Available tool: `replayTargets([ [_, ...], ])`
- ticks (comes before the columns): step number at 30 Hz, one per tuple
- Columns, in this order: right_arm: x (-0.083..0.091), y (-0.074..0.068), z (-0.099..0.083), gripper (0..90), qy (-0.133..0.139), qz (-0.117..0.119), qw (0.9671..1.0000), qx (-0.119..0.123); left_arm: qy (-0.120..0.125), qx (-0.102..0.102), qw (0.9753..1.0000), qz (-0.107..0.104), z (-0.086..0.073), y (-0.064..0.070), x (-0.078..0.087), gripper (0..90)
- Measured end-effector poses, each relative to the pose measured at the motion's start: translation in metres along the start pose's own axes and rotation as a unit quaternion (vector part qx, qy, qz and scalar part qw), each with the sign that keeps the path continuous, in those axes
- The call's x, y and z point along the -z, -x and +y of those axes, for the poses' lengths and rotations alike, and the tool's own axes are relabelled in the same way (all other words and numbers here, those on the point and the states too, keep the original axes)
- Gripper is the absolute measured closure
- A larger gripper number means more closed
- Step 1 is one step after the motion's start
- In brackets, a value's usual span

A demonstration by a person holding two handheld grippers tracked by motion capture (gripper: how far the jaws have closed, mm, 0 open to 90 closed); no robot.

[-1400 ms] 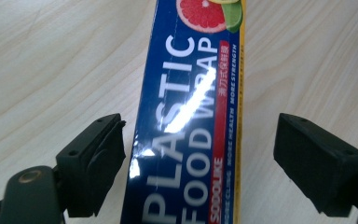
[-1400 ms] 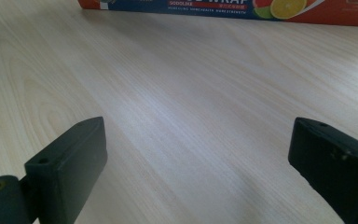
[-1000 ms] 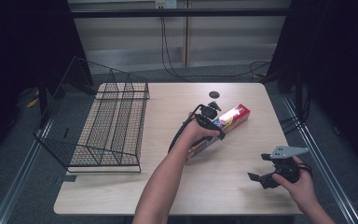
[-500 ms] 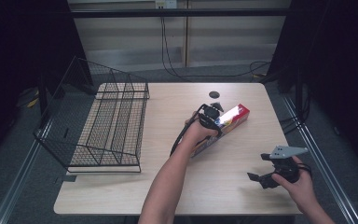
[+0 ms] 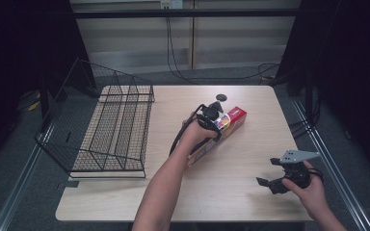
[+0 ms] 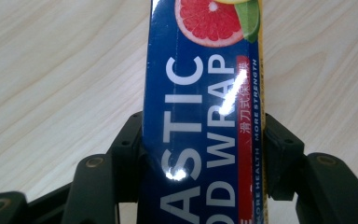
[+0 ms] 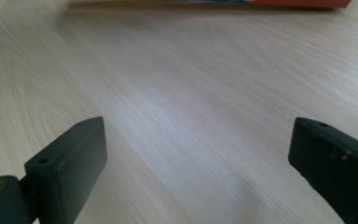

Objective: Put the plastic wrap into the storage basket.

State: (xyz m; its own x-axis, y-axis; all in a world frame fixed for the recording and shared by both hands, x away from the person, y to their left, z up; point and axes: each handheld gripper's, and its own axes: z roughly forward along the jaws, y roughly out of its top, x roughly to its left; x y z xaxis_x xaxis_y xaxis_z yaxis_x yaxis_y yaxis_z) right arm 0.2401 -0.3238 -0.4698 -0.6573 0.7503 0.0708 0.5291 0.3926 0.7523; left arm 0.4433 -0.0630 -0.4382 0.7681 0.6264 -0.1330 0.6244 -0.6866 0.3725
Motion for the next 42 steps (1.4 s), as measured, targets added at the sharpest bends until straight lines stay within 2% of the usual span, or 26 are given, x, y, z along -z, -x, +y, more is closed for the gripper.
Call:
replayTargets([
  [1,0.000,0.000,0.000,4.3,-0.001,-0.001,1.0000,0.000,0.002,0.009,1.0000,0.000,-0.001,-0.003,0.004,44.1],
  [3,0.000,0.000,0.000,4.3,-0.001,-0.001,1.0000,0.000,0.001,0.008,1.0000,0.005,-0.001,-0.005,0.008,44.1],
  [5,-0.001,-0.001,0.000,4.3,0.000,0.001,1.0000,0.001,0.003,0.020,0.9998,0.007,-0.002,-0.010,0.019,44.1],
  [6,-0.001,-0.001,0.000,4.3,0.000,0.001,1.0000,0.001,0.003,0.020,0.9998,0.007,-0.002,-0.010,0.019,44.1],
  [9,0.000,-0.001,0.000,4.3,-0.001,-0.001,1.0000,0.000,0.014,0.032,0.9994,0.005,-0.005,-0.016,0.031,44.1],
  [11,0.000,-0.001,0.000,4.3,-0.001,-0.001,1.0000,0.001,0.014,0.026,0.9995,0.008,-0.006,-0.019,0.035,44.1],
  [12,0.000,-0.001,0.000,4.3,-0.001,-0.001,1.0000,0.001,0.015,0.040,0.9990,0.010,-0.007,-0.021,0.039,44.1],
  [15,0.000,-0.001,0.000,4.3,0.000,0.000,1.0000,-0.001,0.017,0.047,0.9987,0.009,-0.009,-0.024,0.045,44.1],
  [16,0.000,-0.001,0.000,4.3,0.000,0.001,1.0000,0.000,0.018,0.052,0.9984,0.012,-0.011,-0.027,0.052,44.1],
  [18,0.000,-0.001,0.000,4.3,0.000,0.001,1.0000,0.000,0.016,0.048,0.9987,0.012,-0.012,-0.029,0.055,44.1],
  [19,0.000,-0.001,0.000,4.3,0.000,0.000,1.0000,-0.003,0.016,0.048,0.9986,0.018,-0.013,-0.031,0.063,44.1],
  [22,0.000,-0.001,0.000,4.3,0.001,0.000,1.0000,-0.003,0.018,0.067,0.9974,0.017,-0.016,-0.034,0.073,44.1],
  [25,-0.001,-0.001,0.000,4.3,0.001,0.001,1.0000,-0.001,0.021,0.066,0.9973,0.023,-0.017,-0.038,0.084,44.1],
  [29,-0.001,-0.001,0.000,4.3,0.002,0.001,1.0000,0.001,0.024,0.077,0.9964,0.026,-0.019,-0.043,0.099,44.1],
  [32,-0.001,-0.002,0.001,4.3,0.001,0.000,1.0000,-0.002,0.022,0.077,0.9963,0.031,-0.021,-0.047,0.110,44.1],
  [34,-0.001,-0.002,0.001,4.3,0.001,-0.001,1.0000,-0.001,0.028,0.088,0.9952,0.034,-0.022,-0.049,0.117,44.1],
  [35,-0.001,-0.002,0.001,4.3,0.002,-0.001,1.0000,0.001,0.028,0.076,0.9961,0.034,-0.022,-0.051,0.120,44.1],
  [36,-0.002,-0.002,0.001,4.3,0.001,-0.001,1.0000,0.001,0.032,0.097,0.9942,0.032,-0.023,-0.050,0.122,44.1],
  [39,-0.002,-0.002,0.001,4.3,0.002,-0.001,1.0000,0.001,0.036,0.105,0.9932,0.033,-0.024,-0.052,0.129,44.1],
  [41,-0.002,-0.002,0.001,4.3,0.001,0.000,1.0000,0.001,0.038,0.104,0.9933,0.033,-0.025,-0.054,0.134,44.1],
  [42,-0.002,-0.002,0.001,4.3,0.000,-0.001,1.0000,0.002,0.032,0.090,0.9949,0.034,-0.025,-0.056,0.137,44.1],
])
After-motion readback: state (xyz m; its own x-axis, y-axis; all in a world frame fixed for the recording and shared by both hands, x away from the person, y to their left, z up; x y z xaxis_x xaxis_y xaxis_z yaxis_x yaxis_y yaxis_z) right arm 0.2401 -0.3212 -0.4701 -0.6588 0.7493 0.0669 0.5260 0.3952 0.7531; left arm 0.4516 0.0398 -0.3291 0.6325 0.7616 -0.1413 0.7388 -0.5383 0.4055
